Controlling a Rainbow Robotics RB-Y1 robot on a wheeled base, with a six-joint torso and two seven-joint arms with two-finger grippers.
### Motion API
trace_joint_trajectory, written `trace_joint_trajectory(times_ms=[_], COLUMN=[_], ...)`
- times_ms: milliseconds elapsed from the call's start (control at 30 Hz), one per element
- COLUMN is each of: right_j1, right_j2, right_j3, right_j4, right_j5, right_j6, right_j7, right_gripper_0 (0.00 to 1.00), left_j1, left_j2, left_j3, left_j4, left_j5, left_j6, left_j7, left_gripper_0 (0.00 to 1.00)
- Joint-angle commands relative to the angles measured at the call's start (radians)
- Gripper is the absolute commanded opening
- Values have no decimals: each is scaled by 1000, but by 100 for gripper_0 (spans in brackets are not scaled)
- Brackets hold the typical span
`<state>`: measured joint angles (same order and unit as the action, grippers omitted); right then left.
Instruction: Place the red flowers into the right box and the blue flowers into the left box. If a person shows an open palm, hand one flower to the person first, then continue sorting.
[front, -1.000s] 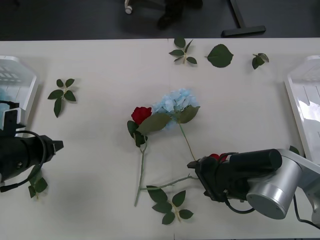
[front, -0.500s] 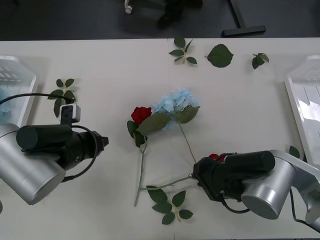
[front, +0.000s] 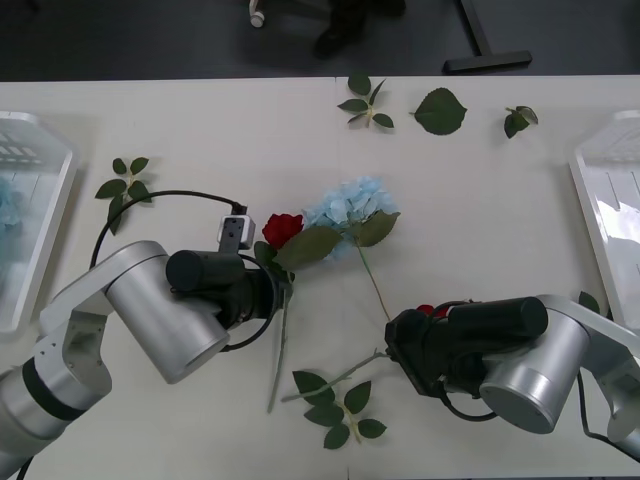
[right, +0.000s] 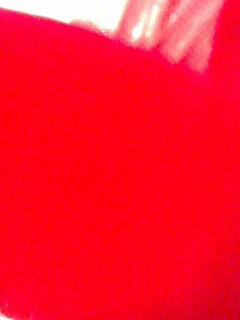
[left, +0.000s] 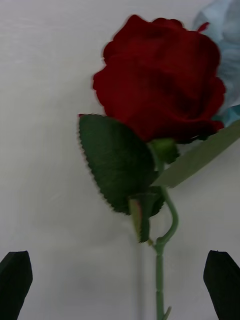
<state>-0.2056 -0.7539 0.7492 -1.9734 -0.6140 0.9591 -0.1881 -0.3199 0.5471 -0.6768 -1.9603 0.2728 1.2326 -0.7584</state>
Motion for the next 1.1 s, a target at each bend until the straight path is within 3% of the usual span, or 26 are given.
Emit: trace_joint_trajectory(times_ms=[33, 233, 400, 567, 833, 867, 933, 967, 1067, 1100], right_j1=[-58, -132, -196, -287, -449, -480, -534, -561, -661, -692], right_j2=[19, -10, -77, -166, -262, -269, -286, -294, -317, -317], right_j3=[-100, -303, -441, -505, -498, -496, -484, -470, -412, -393], right_j4=[-39, -56, 25, 232, 628, 688, 772, 804, 893, 918], right_j5=[-56, -182, -274, -352, -382, -378, -371, -362, -325, -302], right_j6=[47, 225, 328, 346, 349, 354, 377, 386, 429, 441], right_j7=[-44, 141, 484, 940, 1590, 1671, 1820, 1874, 1969, 1994], right_gripper_0=[0, 0, 0, 0, 0, 0, 0, 0, 0, 0], left_j1=[-70, -111, -139, -163, -174, -174, -174, -174, -174, -176], left_j2=[-59, -78, -98, -130, -136, -136, -138, -136, -138, -136], left_j3=[-32, -73, -75, -78, -83, -86, -89, -89, -96, -99], left_j4=[69, 166, 222, 285, 310, 310, 310, 310, 310, 310], left_j5=[49, 72, 85, 85, 85, 85, 79, 69, 39, 26], left_j6=[-64, -105, -116, -128, -131, -131, -131, -131, -131, -130], left_j7=[-144, -228, -302, -315, -338, -341, -348, -349, -358, -361], left_gripper_0=[100, 100, 100, 100, 100, 88, 49, 37, 6, 2])
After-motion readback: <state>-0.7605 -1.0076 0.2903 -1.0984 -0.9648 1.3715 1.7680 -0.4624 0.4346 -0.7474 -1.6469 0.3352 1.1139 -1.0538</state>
